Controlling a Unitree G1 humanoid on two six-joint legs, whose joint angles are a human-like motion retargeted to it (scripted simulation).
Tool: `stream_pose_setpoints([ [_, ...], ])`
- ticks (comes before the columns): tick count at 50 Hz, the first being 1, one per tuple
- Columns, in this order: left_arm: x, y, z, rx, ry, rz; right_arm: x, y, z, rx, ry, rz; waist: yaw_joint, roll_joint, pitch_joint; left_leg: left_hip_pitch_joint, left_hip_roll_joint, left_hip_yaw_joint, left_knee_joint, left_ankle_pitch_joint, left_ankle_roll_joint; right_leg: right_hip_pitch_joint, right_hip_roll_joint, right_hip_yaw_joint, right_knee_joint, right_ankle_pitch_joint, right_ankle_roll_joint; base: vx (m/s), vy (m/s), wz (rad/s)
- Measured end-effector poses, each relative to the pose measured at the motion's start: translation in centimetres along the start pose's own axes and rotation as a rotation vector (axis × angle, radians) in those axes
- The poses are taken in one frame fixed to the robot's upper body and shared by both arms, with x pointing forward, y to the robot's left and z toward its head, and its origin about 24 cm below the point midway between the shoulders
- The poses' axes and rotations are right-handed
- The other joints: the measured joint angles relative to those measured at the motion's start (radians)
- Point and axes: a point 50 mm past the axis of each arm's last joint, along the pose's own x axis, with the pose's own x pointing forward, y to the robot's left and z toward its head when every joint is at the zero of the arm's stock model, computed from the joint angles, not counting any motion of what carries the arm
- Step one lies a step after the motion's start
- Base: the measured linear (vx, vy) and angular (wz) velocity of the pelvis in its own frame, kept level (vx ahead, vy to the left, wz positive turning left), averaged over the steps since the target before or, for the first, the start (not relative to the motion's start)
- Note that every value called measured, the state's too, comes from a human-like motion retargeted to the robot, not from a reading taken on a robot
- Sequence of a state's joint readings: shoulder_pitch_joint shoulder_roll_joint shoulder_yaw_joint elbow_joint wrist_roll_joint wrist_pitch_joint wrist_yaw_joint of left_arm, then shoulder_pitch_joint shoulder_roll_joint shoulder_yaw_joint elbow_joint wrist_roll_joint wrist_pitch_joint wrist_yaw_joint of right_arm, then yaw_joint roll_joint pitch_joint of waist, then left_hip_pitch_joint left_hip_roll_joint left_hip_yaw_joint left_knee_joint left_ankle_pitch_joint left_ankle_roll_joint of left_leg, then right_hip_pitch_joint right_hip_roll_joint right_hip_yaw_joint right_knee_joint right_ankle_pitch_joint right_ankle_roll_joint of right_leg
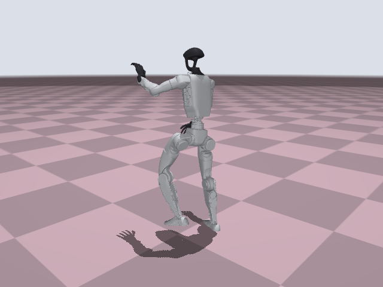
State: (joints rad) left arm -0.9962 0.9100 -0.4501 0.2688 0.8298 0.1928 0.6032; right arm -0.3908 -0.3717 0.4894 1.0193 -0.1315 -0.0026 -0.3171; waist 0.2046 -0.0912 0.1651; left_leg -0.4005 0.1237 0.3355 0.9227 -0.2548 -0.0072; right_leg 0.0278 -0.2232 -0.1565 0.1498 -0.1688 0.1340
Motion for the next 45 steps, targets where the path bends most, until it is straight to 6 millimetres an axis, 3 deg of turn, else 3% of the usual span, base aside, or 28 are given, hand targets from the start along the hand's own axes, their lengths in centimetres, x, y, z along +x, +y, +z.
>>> stream_pose_setpoints([
  [4, 1.5, 1.6, -1.0, 0.005, 0.047, 0.083, 0.5, -0.9, 1.8, 0.021, -0.058, -0.011, -0.019, 0.016, 0.018, 0.070, -0.002, 0.017, -0.386, 0.055, -0.001, 0.076, 0.019, -0.008, -0.052, -0.011, 0.017, 0.39, 0.12, -0.04],
  [8, 1.7, 1.3, -1.4, -0.015, 0.076, 0.087, 0.1, 0.2, 1.8, 0.009, -0.083, 0.031, -0.025, 0.031, 0.026, 0.195, -0.003, 0.028, -0.774, 0.090, -0.048, 0.134, 0.043, -0.002, -0.041, -0.053, 0.034, 0.46, 0.18, -0.27],
  [12, 0.5, -1.4, -1.2, -0.006, 0.082, -0.048, -1.4, 3.3, -0.2, -0.038, -0.049, 0.129, -0.025, 0.004, -0.005, 0.270, 0.001, 0.036, -0.913, 0.241, -0.067, 0.113, 0.038, 0.030, 0.083, -0.117, 0.022, 0.50, 0.23, -0.43],
  [14, -1.0, -3.6, -1.0, 0.013, 0.086, -0.161, -2.3, 4.7, -1.5, -0.054, -0.015, 0.160, -0.042, -0.012, -0.009, 0.303, -0.001, 0.033, -0.917, 0.261, -0.061, 0.111, 0.033, 0.040, 0.143, -0.114, 0.005, 0.50, 0.26, -0.08],
  [17, -5.4, -8.0, -1.2, 0.073, 0.097, -0.401, -3.8, 6.1, -3.6, -0.044, 0.041, 0.173, -0.091, -0.011, 0.021, 0.375, 0.004, 0.015, -0.903, 0.214, -0.059, 0.118, 0.040, 0.035, 0.267, -0.054, -0.083, 0.48, 0.30, 0.26],
  [19, -10.2, -11.0, -1.7, 0.159, 0.103, -0.629, -4.8, 7.0, -4.9, -0.016, 0.078, 0.182, -0.122, -0.015, 0.038, 0.415, 0.013, 0.011, -0.884, 0.176, -0.059, 0.050, 0.037, 0.031, 0.457, -0.011, -0.152, 0.43, 0.26, 0.11],
  [21, -15.9, -12.8, -2.7, 0.258, 0.124, -0.873, -5.8, 7.8, -6.2, 0.027, 0.124, 0.189, -0.157, -0.022, 0.042, 0.435, 0.023, 0.009, -0.864, 0.146, -0.060, -0.051, 0.030, 0.018, 0.659, 0.008, -0.196, 0.39, 0.22, 0.01],
  [23, -21.0, -13.2, -3.6, 0.341, 0.162, -1.073, -6.6, 7.9, -7.5, 0.075, 0.182, 0.179, -0.188, -0.026, 0.052, 0.451, 0.031, 0.010, -0.845, 0.121, -0.062, -0.139, 0.025, -0.002, 0.798, -0.015, -0.225, 0.37, 0.21, -0.03],
  [25, -24.7, -12.9, -4.0, 0.388, 0.198, -1.196, -7.2, 7.8, -8.8, 0.112, 0.242, 0.152, -0.208, -0.032, 0.062, 0.463, 0.034, 0.014, -0.828, 0.096, -0.063, -0.214, 0.023, -0.024, 0.879, -0.057, -0.225, 0.35, 0.19, -0.14],
  [29, -28.0, -12.5, -2.9, 0.369, 0.202, -1.244, -8.1, 6.9, -11.3, 0.135, 0.338, 0.100, -0.218, -0.027, 0.090, 0.488, 0.038, 0.022, -0.825, 0.070, -0.070, -0.301, 0.054, -0.090, 0.809, -0.089, -0.284, 0.32, 0.19, -0.07],
  [33, -29.3, -12.6, -1.5, 0.311, 0.194, -1.254, -9.3, 6.3, -13.6, 0.095, 0.407, 0.090, -0.218, -0.035, 0.113, 0.510, 0.023, 0.016, -0.823, 0.036, -0.078, -0.316, 0.084, -0.169, 0.539, -0.014, -0.224, 0.34, 0.12, 0.20],
  [38, -29.8, -12.7, -0.6, 0.270, 0.183, -1.269, -10.7, 6.2, -15.6, 0.031, 0.473, 0.136, -0.247, -0.073, 0.139, 0.553, -0.046, -0.040, -0.817, -0.020, -0.083, -0.251, 0.115, -0.164, 0.028, 0.234, -0.049, 0.42, 0.05, 0.71],
  [40, -29.9, -12.7, -0.4, 0.259, 0.166, -1.269, -11.1, 6.3, -16.0, 0.015, 0.482, 0.159, -0.257, -0.086, 0.139, 0.577, -0.074, -0.065, -0.814, -0.044, -0.080, -0.229, 0.120, -0.100, -0.111, 0.282, 0.028, 0.49, 0.00, 0.72],
  [42, -29.6, -12.8, -0.3, 0.247, 0.149, -1.258, -11.1, 6.2, -16.1, 0.011, 0.481, 0.170, -0.258, -0.083, 0.133, 0.596, -0.089, -0.082, -0.802, -0.062, -0.074, -0.215, 0.122, -0.041, -0.159, 0.286, 0.064, 0.52, -0.02, 0.52],
  [45, -28.6, -12.9, -0.4, 0.217, 0.135, -1.209, -10.7, 5.9, -15.9, 0.010, 0.473, 0.161, -0.245, -0.064, 0.112, 0.610, -0.097, -0.095, -0.755, -0.074, -0.064, -0.193, 0.115, -0.013, -0.147, 0.315, 0.058, 0.55, -0.04, 0.31],
])
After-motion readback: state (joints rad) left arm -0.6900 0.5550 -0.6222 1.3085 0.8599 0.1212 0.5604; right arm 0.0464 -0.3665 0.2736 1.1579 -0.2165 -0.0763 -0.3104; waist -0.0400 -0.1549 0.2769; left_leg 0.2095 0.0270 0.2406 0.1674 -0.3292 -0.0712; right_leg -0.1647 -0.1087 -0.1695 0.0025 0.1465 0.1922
